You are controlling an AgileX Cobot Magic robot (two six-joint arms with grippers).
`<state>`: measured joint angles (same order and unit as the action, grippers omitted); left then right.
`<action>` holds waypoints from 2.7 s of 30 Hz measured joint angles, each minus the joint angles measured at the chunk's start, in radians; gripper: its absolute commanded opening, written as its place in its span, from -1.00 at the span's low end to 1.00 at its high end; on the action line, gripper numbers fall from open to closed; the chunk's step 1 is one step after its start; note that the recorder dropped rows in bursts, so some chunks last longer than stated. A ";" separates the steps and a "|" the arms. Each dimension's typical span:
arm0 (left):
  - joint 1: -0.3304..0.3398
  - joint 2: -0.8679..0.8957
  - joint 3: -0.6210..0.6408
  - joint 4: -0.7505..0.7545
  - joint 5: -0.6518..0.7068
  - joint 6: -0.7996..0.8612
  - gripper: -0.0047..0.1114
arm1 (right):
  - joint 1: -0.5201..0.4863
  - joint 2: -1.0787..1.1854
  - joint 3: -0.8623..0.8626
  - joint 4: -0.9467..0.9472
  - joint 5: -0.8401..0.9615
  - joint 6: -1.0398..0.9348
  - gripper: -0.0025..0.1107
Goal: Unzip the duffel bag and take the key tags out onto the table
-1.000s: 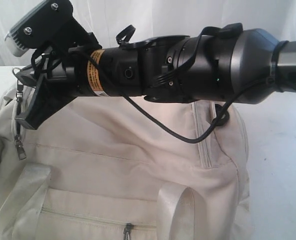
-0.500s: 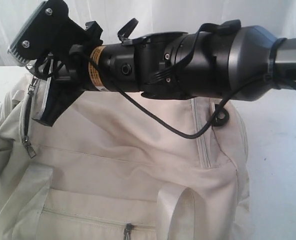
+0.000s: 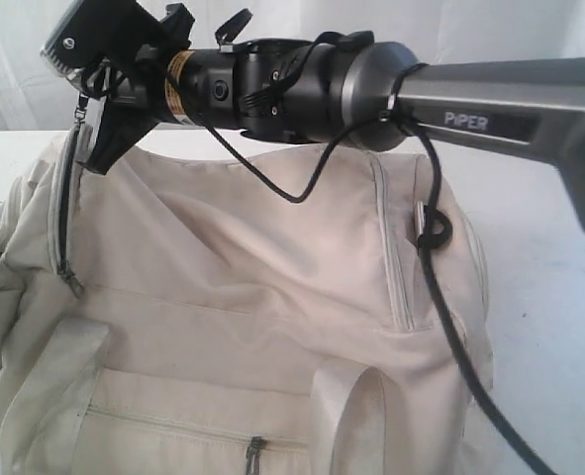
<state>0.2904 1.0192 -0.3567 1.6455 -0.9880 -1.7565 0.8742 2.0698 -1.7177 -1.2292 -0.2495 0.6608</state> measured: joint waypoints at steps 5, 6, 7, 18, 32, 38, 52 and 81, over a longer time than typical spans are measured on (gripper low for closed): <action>0.000 0.000 0.000 0.008 0.000 0.001 -0.92 | -0.021 0.103 -0.094 0.052 0.016 0.000 -0.96; 0.000 0.000 0.000 0.008 0.000 0.001 -0.92 | -0.027 0.118 -0.107 0.069 0.024 0.000 -0.96; 0.000 0.000 0.000 0.008 0.000 0.001 -0.92 | -0.029 0.127 -0.113 0.082 0.034 0.000 -0.96; 0.000 -0.012 0.000 -0.010 0.004 0.007 -0.92 | -0.055 0.150 -0.123 0.127 0.166 0.211 -0.96; 0.000 -0.119 -0.006 -0.189 0.112 0.363 -0.10 | -0.068 0.151 -0.123 0.154 0.070 0.255 -0.96; 0.000 -0.142 -0.116 -0.238 0.135 0.361 0.22 | -0.068 0.151 -0.123 0.154 0.057 0.255 -0.96; -0.154 0.105 -0.258 -0.181 0.111 0.392 0.21 | -0.068 0.151 -0.123 0.154 0.029 0.255 -0.96; -0.298 0.578 -0.594 -0.179 0.135 0.450 -0.92 | -0.068 0.154 -0.123 0.153 0.059 0.259 -0.96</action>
<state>-0.0077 1.5975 -0.9507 1.4664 -0.8526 -1.3065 0.8067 2.2239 -1.8407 -1.0767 -0.1902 0.9195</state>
